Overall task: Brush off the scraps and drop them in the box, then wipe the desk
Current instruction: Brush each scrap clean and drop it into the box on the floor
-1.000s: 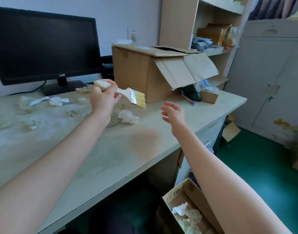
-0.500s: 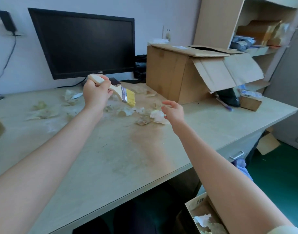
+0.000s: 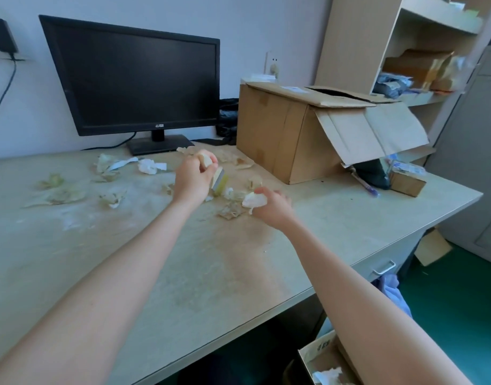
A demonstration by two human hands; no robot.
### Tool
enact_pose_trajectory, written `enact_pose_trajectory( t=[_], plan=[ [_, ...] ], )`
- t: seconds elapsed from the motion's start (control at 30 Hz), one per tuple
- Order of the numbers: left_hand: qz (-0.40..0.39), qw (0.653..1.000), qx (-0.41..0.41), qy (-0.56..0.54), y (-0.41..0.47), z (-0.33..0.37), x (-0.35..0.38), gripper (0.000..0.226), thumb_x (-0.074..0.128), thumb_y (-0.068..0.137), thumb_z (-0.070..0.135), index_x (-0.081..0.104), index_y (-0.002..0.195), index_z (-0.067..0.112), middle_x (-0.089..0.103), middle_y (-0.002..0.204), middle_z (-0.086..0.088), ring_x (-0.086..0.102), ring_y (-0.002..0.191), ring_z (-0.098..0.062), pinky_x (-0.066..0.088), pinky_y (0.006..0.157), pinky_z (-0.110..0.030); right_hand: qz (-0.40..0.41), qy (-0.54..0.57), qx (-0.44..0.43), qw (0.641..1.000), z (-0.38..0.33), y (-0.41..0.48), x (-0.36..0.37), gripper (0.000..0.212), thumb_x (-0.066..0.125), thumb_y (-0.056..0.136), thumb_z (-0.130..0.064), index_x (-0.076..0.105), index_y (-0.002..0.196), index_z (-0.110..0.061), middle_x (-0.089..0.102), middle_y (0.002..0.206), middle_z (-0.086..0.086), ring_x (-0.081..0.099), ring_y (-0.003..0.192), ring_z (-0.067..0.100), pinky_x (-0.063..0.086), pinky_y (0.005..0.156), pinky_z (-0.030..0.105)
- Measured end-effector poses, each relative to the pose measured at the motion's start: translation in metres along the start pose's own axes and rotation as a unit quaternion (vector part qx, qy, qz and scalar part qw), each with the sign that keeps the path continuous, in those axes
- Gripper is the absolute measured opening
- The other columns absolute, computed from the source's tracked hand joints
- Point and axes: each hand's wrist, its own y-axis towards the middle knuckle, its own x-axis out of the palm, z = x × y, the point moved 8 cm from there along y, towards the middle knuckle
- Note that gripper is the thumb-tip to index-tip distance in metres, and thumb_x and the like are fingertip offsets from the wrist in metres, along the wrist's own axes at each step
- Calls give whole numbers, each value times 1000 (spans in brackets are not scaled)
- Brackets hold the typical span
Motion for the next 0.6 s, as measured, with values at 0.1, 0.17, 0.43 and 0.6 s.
enact_pose_trajectory(
  t=[0.1,0.17,0.43,0.6],
  plan=[
    [-11,1000,2,4,-3,-2,6,10,52,91,17,58,84,21,53,72,7,45,61,-4,32,52,-18,-37,35,-2,999,-1,-2,7,58,52,87,-16,35,142,-22,33,144,14,32,131,33,33,109,41],
    [-21,1000,6,-13,-3,2,5,10,53,90,17,58,83,21,55,77,6,49,67,-8,35,55,-17,-38,46,0,998,-2,-2,6,58,52,87,-16,33,142,-20,34,143,15,35,130,33,36,107,41],
    [-87,994,23,-60,4,16,-7,26,56,89,13,55,71,31,56,74,9,60,78,-13,56,76,-29,-42,39,-4,998,-5,1,16,69,60,82,-23,30,143,-20,34,140,15,33,129,33,36,106,41],
    [-39,997,-15,-65,16,15,-38,26,54,87,11,55,70,30,57,77,10,60,74,-4,55,61,-14,-58,24,-20,998,-4,4,15,77,60,75,-22,27,144,-28,27,149,7,20,137,30,26,108,43]
  ],
)
